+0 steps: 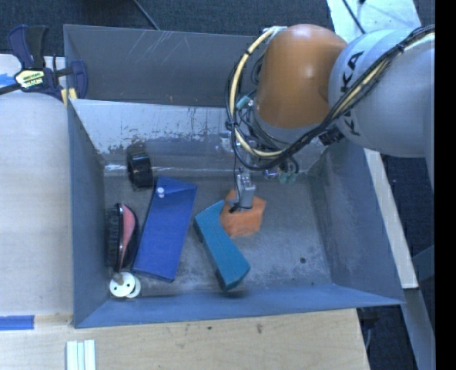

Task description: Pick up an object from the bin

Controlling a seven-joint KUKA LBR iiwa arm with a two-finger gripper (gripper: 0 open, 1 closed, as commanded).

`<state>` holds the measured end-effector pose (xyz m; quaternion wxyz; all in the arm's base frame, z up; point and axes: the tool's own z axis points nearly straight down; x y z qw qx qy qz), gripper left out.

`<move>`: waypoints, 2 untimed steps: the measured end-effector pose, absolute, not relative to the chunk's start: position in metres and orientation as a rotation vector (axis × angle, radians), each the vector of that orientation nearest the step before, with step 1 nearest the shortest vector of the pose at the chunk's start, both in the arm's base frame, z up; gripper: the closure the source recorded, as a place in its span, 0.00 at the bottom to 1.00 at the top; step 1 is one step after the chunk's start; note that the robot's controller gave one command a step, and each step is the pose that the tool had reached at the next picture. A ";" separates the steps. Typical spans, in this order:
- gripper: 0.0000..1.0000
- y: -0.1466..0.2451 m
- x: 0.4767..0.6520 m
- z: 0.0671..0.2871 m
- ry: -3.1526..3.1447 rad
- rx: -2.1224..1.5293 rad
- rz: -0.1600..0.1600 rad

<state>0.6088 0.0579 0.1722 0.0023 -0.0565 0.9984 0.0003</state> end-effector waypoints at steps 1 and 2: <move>0.00 0.060 0.598 0.159 3.138 -0.150 0.004; 0.00 0.029 0.602 0.107 3.129 -0.131 0.001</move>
Offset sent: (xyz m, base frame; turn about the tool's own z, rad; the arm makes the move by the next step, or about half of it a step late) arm -0.0083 -0.0441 -0.0968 0.0343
